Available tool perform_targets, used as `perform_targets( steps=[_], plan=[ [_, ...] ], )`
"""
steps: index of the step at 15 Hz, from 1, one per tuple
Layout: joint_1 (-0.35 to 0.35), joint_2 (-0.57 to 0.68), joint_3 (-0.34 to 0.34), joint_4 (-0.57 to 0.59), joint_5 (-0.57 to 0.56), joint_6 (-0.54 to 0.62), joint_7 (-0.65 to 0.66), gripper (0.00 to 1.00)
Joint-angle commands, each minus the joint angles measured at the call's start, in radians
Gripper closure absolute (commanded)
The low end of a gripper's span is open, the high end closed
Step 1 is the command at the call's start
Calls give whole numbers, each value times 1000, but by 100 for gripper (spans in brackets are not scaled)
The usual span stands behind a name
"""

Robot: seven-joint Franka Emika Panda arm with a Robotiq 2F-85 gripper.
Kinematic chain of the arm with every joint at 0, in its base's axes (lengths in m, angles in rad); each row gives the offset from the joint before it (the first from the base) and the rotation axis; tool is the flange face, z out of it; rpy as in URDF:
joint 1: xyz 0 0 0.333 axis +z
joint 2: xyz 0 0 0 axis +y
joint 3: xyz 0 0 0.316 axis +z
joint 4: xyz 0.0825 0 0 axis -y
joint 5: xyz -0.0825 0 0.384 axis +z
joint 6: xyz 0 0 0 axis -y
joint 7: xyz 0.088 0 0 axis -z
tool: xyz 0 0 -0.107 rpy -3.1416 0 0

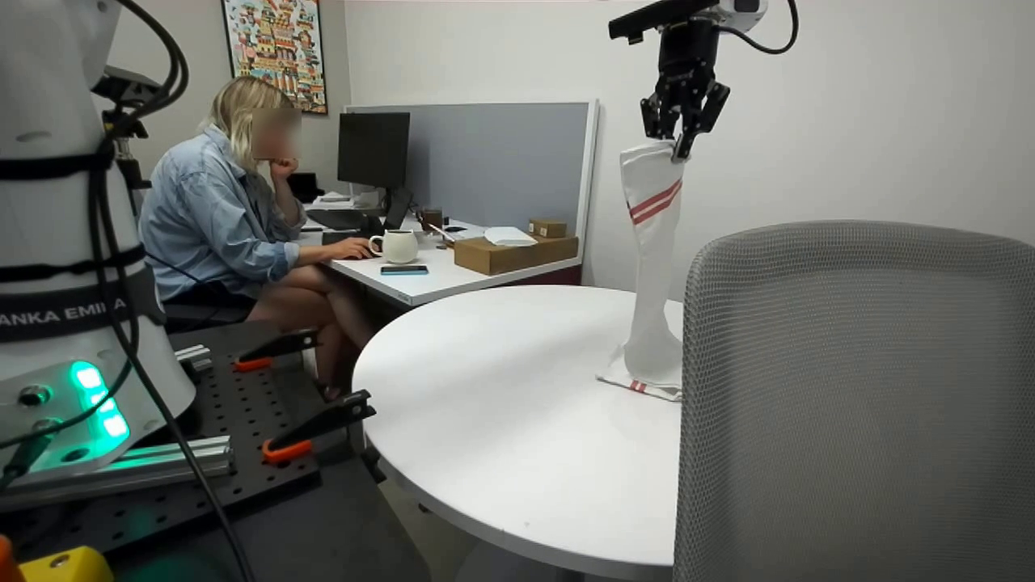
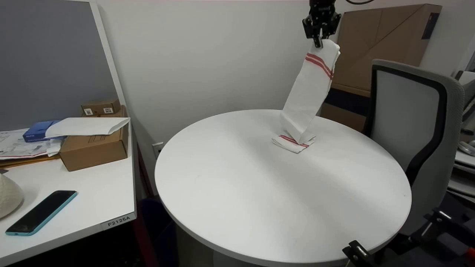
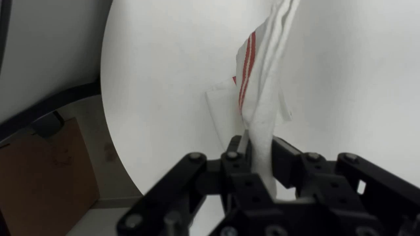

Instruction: Fold the towel three times over

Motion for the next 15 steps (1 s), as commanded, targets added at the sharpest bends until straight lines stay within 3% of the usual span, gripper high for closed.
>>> perform_targets(
  steps=[1,8,15],
  plan=[
    [7,0,20,68,-30,-111,-61,97],
    [24,23,33,133,-82,-227,-105,97],
    [46,66,53,131,-90,-178,-63,97]
  ],
)
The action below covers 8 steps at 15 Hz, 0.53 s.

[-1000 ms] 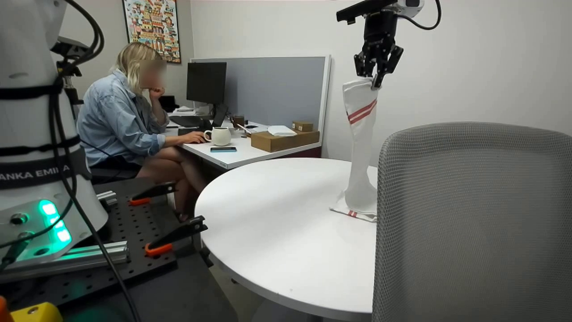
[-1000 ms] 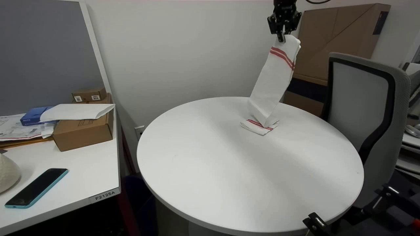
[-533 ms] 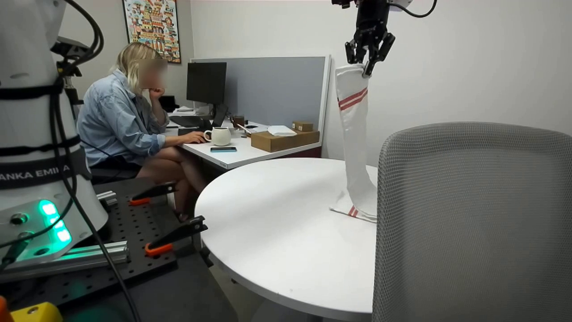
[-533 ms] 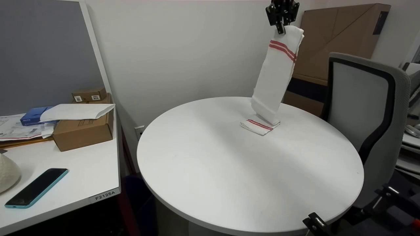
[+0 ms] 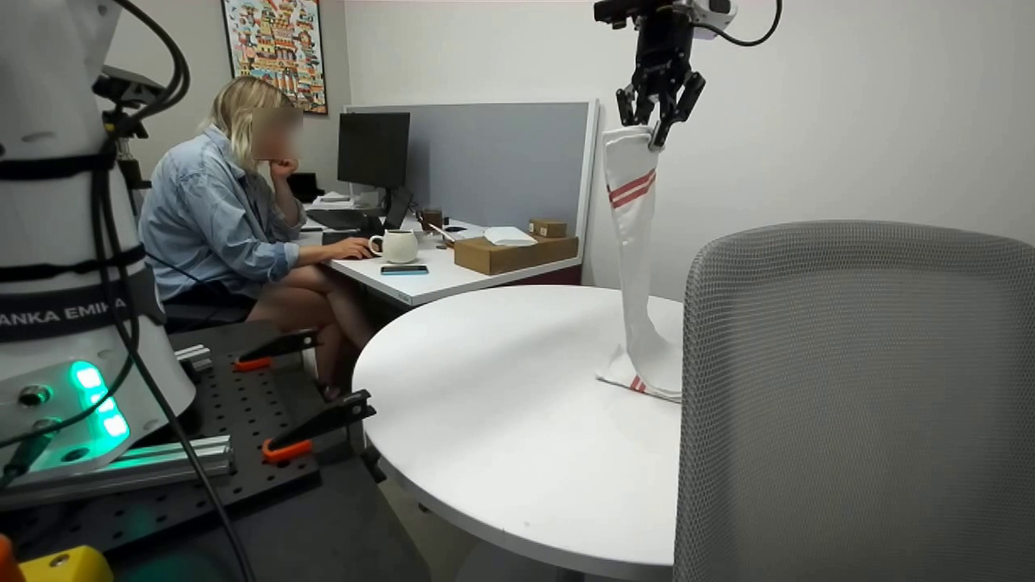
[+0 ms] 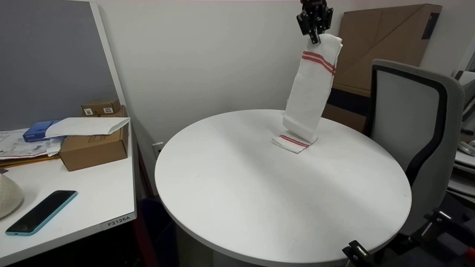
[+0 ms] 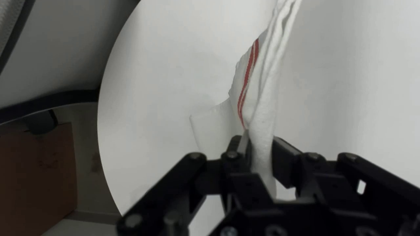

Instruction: Fold the towel three times over

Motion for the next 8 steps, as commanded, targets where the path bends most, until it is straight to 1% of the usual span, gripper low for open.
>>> perform_targets(
  steps=[1,8],
  plan=[
    [16,42,13,47,-7,4,24,97],
    [50,70,42,32,11,8,65,97]
  ],
)
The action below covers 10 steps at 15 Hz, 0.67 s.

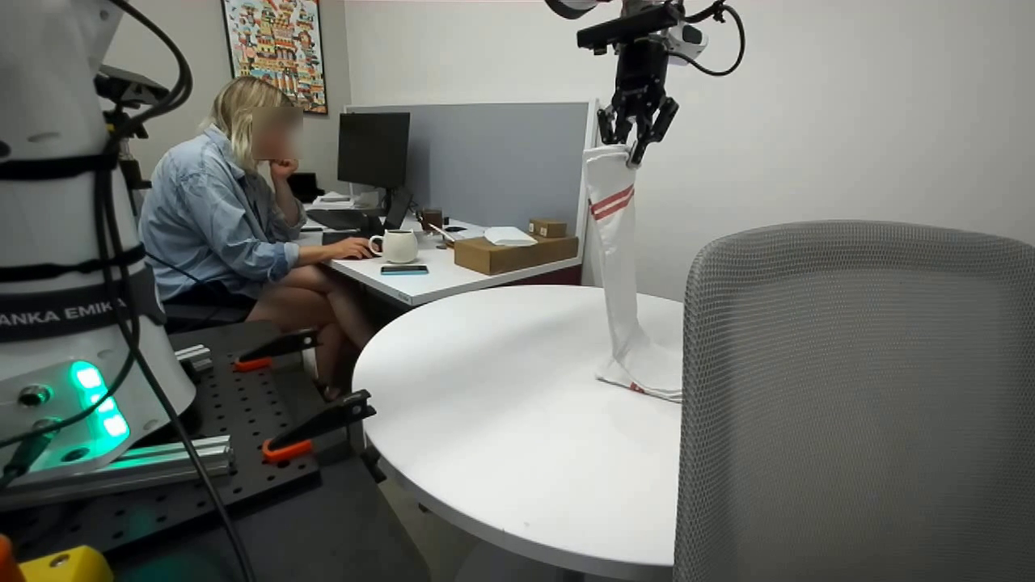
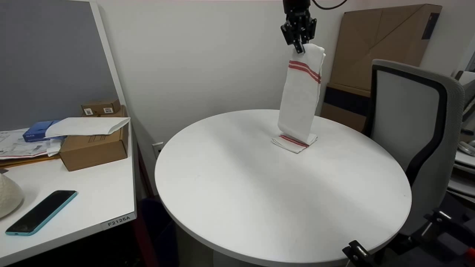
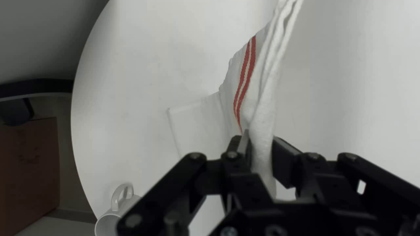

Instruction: Fold the towel three times over

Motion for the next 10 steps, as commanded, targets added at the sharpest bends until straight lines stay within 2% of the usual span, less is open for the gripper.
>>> perform_targets(
  steps=[1,5,10],
  plan=[
    [18,23,11,12,10,0,31,97],
    [31,53,9,5,-8,4,35,97],
    [13,115,-12,8,-32,23,16,97]
  ],
)
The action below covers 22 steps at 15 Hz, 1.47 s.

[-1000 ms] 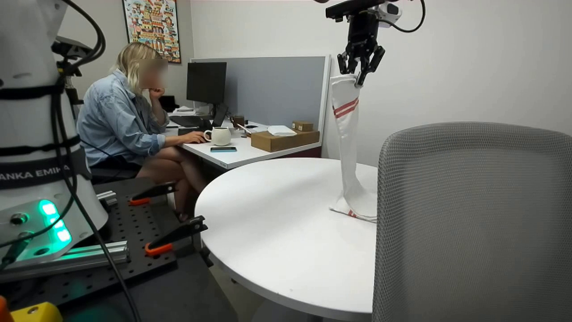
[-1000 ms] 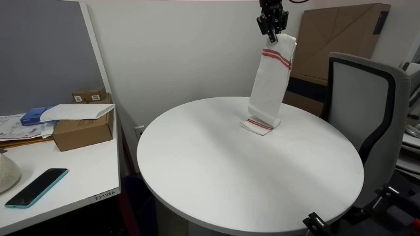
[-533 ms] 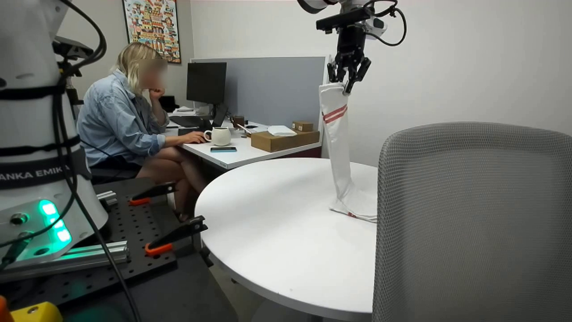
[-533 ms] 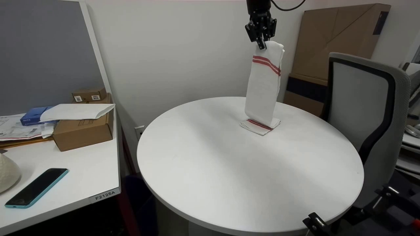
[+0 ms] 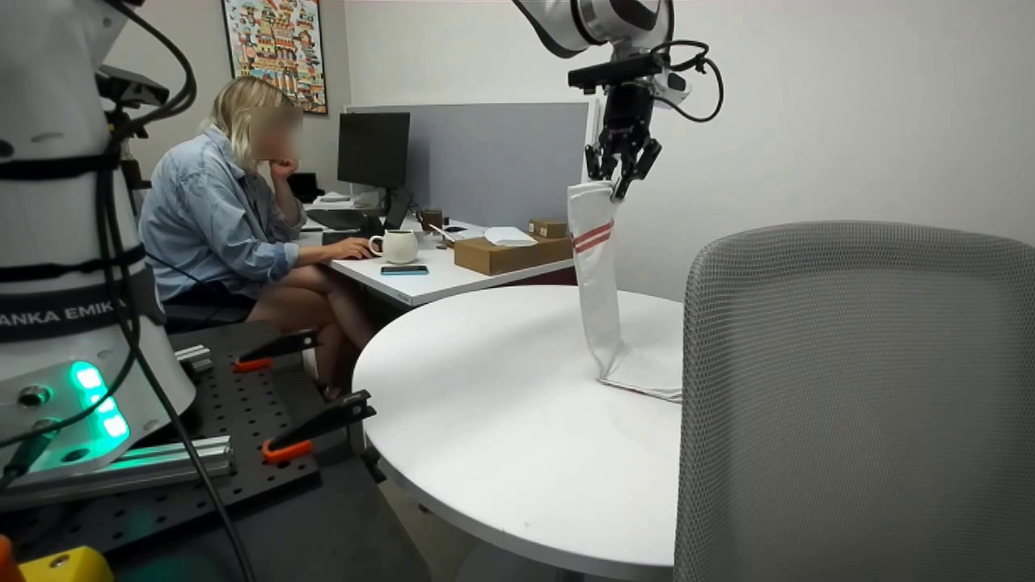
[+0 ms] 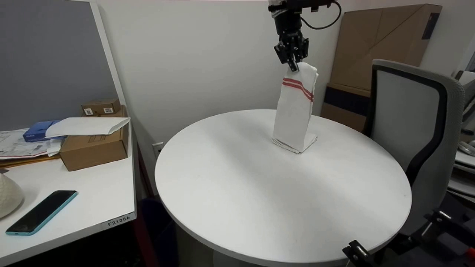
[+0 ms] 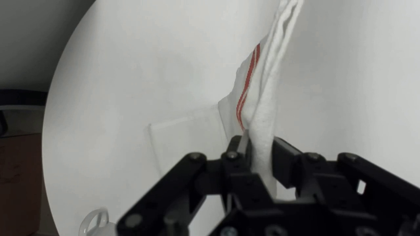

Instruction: Fold the towel three times over

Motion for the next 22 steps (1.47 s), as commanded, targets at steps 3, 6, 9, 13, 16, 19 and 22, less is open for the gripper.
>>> perform_targets(
  steps=[3,6,9,13,16,19,22],
  plan=[
    [-21,62,-41,24,-62,82,-6,97],
    [-36,57,-67,27,-101,160,-7,97],
    [-63,58,-89,70,-106,188,-7,97],
    [-102,87,-115,146,-99,176,-4,97],
    [-128,121,-126,169,-98,174,-1,97],
    [-139,155,-130,185,-98,173,2,97],
    [-117,134,-128,127,-122,213,-3,97]
  ],
)
